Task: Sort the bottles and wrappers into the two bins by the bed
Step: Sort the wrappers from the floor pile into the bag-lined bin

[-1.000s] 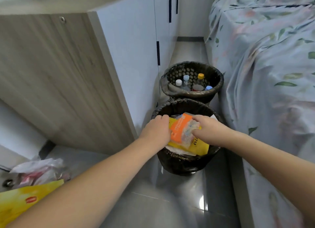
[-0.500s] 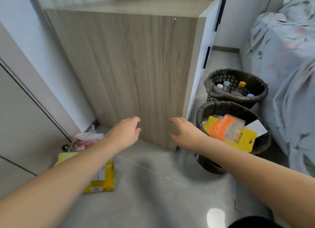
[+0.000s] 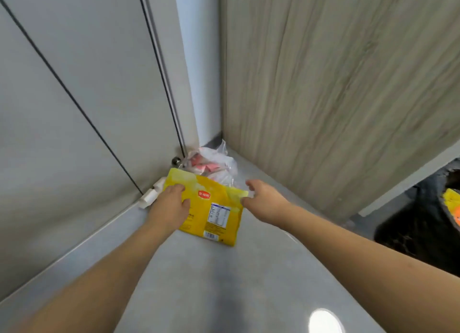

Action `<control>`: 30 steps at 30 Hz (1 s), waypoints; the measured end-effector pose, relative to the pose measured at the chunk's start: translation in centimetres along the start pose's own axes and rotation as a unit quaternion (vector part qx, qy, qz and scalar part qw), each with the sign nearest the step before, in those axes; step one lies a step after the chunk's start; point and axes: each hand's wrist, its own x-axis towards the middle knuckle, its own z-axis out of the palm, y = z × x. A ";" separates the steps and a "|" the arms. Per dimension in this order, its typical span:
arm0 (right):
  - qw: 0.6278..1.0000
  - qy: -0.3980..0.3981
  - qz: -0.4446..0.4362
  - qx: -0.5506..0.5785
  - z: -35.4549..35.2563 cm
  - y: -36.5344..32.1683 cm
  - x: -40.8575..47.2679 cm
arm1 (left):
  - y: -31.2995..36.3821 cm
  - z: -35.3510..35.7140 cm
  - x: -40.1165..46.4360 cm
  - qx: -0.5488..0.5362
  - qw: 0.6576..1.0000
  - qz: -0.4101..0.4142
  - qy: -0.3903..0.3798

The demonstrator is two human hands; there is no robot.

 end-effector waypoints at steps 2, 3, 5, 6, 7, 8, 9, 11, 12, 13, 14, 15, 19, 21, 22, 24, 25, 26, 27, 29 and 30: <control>0.999 -0.019 0.032 0.009 2.1 -0.1 1.3 | -4.3 2.1 -0.8 0.000 0.998 -0.057 -0.001; 0.999 -0.025 0.042 0.005 3.0 -0.1 2.0 | -5.9 3.1 -1.3 0.004 0.997 -0.075 0.002; 0.999 -0.021 0.037 -0.031 4.7 0.2 3.5 | -8.1 4.9 -2.1 -0.008 0.994 -0.103 0.015; 0.997 -0.019 0.028 -0.067 5.4 0.3 4.1 | -8.7 5.7 -2.3 -0.018 0.993 -0.119 0.019; 0.994 -0.012 0.019 -0.103 5.8 0.2 4.5 | -9.1 6.3 -2.4 -0.025 0.992 -0.126 0.022; 0.991 -0.002 0.009 -0.133 6.2 0.1 5.0 | -9.4 6.9 -2.4 -0.032 0.991 -0.129 0.020; 0.987 0.010 0.003 -0.159 6.4 -0.1 5.4 | -9.5 7.3 -2.4 -0.035 0.991 -0.129 0.019; 0.981 0.028 0.013 -0.193 6.9 -0.3 6.4 | -9.6 7.9 -2.3 -0.037 0.992 -0.122 0.022; 0.979 0.027 0.024 -0.201 7.1 -0.5 6.9 | -9.7 8.1 -2.2 -0.038 0.992 -0.116 0.028; 0.978 0.018 0.032 -0.208 7.2 -0.7 7.3 | -9.8 8.2 -2.1 -0.035 0.993 -0.109 0.036; 0.976 0.010 0.036 -0.215 7.3 -0.7 7.5 | -9.9 8.2 -1.9 -0.032 0.993 -0.101 0.043; 0.974 0.006 0.035 -0.224 7.3 -0.7 7.8 | -10.0 8.0 -1.7 -0.023 0.994 -0.091 0.050; 0.976 -0.036 0.012 -0.214 7.1 -0.6 8.2 | -10.2 6.6 -0.6 0.052 0.984 -0.043 0.162; 0.986 -0.079 0.009 -0.146 6.9 -0.5 8.3 | -9.9 5.8 0.2 0.098 0.968 -0.049 0.226; 0.989 -0.093 0.008 -0.113 6.8 -0.4 8.2 | -9.9 5.5 0.9 0.110 0.964 -0.054 0.234; 0.991 -0.110 0.000 -0.082 6.2 -0.2 7.7 | -10.0 5.0 2.5 0.125 0.970 -0.072 0.198; 0.989 -0.116 -0.002 -0.087 5.9 0.0 7.3 | -10.2 4.9 3.2 0.131 0.974 -0.080 0.169; 0.988 -0.120 -0.003 -0.098 5.5 0.2 7.0 | -10.3 4.8 3.7 0.134 0.977 -0.085 0.142; 0.988 -0.119 -0.001 -0.103 5.2 0.4 6.8 | -10.3 4.6 4.1 0.134 0.979 -0.092 0.121; 0.988 -0.115 0.005 -0.098 4.4 0.5 6.4 | -9.7 4.0 4.3 0.114 0.981 -0.125 0.095; 0.989 -0.112 0.006 -0.098 3.9 0.5 6.3 | -9.1 3.6 4.4 0.097 0.980 -0.146 0.095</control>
